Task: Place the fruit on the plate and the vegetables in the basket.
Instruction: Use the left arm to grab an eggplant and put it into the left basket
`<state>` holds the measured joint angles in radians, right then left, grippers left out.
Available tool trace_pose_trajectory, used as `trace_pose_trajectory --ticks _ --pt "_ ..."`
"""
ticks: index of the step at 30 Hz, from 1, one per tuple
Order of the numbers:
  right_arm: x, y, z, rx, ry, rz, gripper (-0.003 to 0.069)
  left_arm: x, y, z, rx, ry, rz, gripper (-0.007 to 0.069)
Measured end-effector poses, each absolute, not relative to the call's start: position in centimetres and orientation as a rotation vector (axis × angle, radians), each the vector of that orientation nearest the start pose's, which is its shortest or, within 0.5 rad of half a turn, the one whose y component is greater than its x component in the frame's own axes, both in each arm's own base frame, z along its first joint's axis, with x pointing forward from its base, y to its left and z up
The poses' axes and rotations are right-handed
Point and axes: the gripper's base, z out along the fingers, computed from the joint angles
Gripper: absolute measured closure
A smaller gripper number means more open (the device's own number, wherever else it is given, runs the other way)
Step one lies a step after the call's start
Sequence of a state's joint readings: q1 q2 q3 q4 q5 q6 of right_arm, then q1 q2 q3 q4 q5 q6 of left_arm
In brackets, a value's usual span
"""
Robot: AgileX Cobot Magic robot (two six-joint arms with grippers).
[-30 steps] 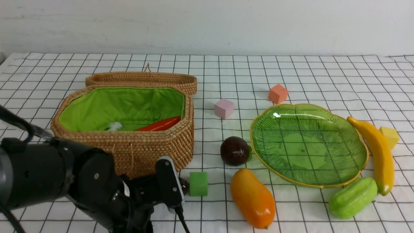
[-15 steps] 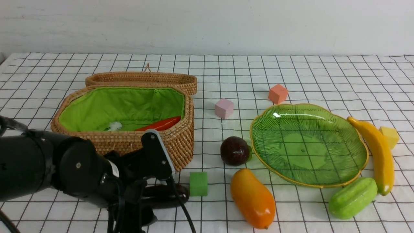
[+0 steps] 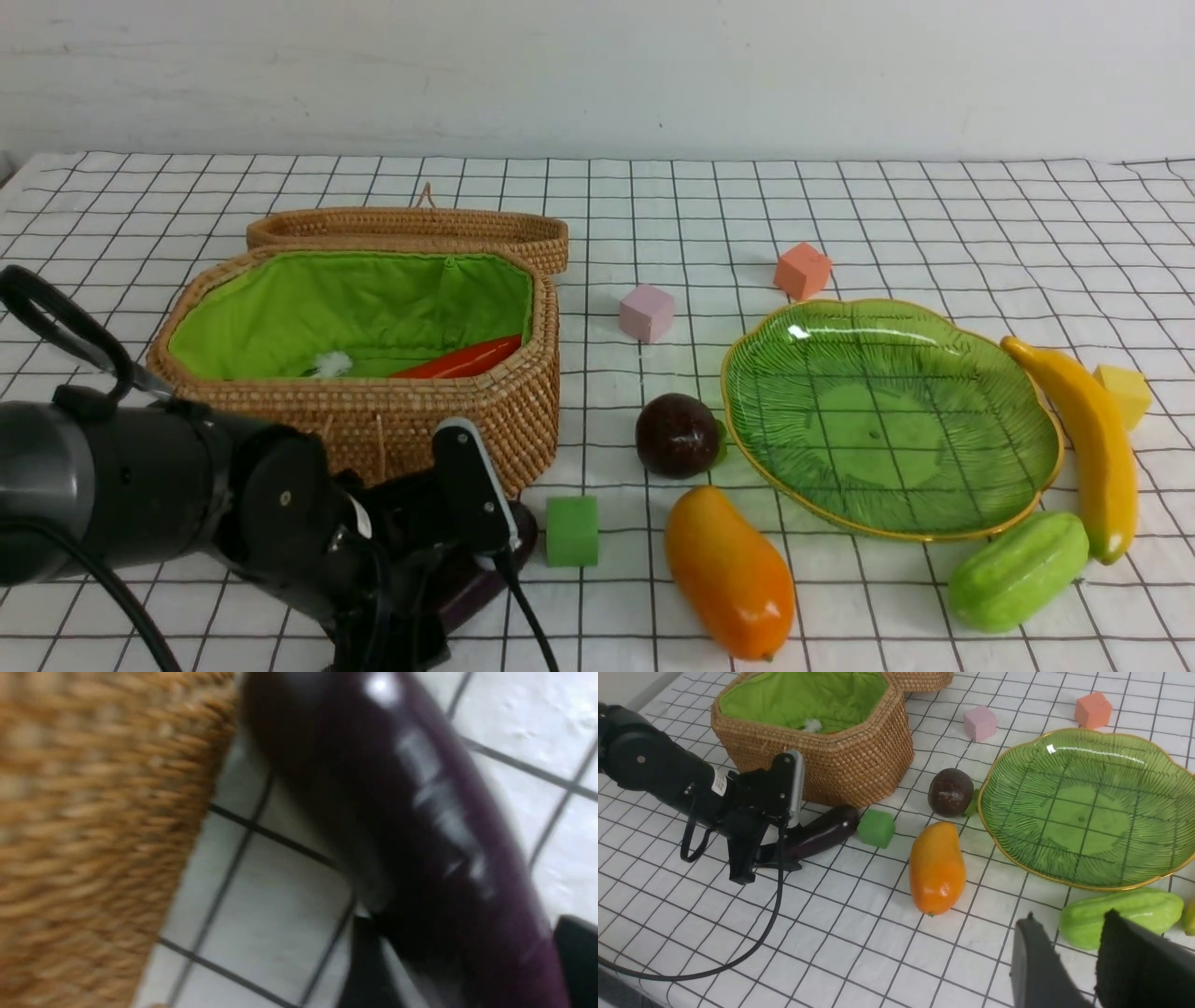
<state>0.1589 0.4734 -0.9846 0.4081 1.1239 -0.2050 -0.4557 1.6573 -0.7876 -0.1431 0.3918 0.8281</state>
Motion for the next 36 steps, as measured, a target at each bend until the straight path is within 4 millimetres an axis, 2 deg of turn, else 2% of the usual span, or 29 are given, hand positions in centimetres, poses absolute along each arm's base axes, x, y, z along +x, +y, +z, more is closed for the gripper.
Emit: trace_pose_trajectory --ticks 1,2,5,7,9,10,12,15,16,18,19,22,24,26,28,29,33,36 --pt "3.0 3.8 40.5 -0.409 2.017 0.463 0.0434 25.8 -13.3 15.6 1.498 2.311 -0.026 0.0303" --pt "3.0 3.8 40.5 -0.409 2.017 0.463 0.0434 25.7 -13.2 15.6 1.501 2.319 -0.032 0.0321" --pt "3.0 3.8 40.5 -0.409 2.017 0.463 0.0434 24.8 -13.0 16.3 1.531 2.357 -0.060 0.0310" --pt "3.0 3.8 40.5 -0.409 2.018 0.463 0.0434 24.1 -12.7 17.5 1.545 2.363 -0.074 0.0310" --pt "3.0 3.8 40.5 -0.409 2.018 0.463 0.0434 23.4 -12.4 19.2 1.534 2.332 -0.074 0.0310" --pt "3.0 3.8 40.5 -0.409 2.017 0.463 0.0434 22.7 -12.1 20.9 1.516 2.293 -0.069 0.0310" --pt "3.1 3.8 40.6 -0.407 2.013 0.462 0.0434 21.9 -11.7 22.9 1.475 2.245 -0.063 0.0310" --pt "3.1 3.8 40.6 -0.404 2.004 0.467 0.0434 20.9 -10.6 26.2 1.322 2.212 -0.054 0.0310" --pt "3.1 3.8 40.7 -0.400 1.993 0.472 0.0434 20.8 -10.1 27.5 1.247 2.210 -0.045 0.0310" --pt "3.2 3.9 40.9 -0.391 1.974 0.479 0.0434 21.3 -9.5 28.8 1.180 2.202 -0.020 0.0310" --pt "3.3 3.9 41.2 -0.375 1.936 0.492 0.0434 22.3 -8.6 31.0 1.106 2.166 0.037 0.0310" --pt "3.5 3.9 41.7 -0.353 1.890 0.499 0.0434 24.9 -7.5 32.9 1.073 2.135 0.131 0.0310" --pt "3.6 3.9 41.8 -0.347 1.876 0.500 0.0434 26.2 -7.3 33.1 1.086 2.131 0.159 0.0310" --pt "3.6 4.0 41.9 -0.344 1.869 0.509 0.0434 29.0 -6.9 32.5 1.096 2.153 0.192 0.0310" --pt "3.6 4.0 41.9 -0.344 1.868 0.514 0.0432 31.8 -6.9 31.1 1.114 2.188 0.210 0.0310" --pt "3.5 4.0 41.8 -0.345 1.870 0.516 0.0432 32.6 -6.9 30.7 1.125 2.194 0.224 0.0310" --pt "3.5 4.0 41.7 -0.354 1.888 0.518 0.0429 34.4 -7.0 28.9 1.185 2.226 0.268 0.0310" --pt "3.4 4.0 41.6 -0.360 1.902 0.517 0.0426 34.6 -6.8 28.6 1.220 2.221 0.312 0.0217"
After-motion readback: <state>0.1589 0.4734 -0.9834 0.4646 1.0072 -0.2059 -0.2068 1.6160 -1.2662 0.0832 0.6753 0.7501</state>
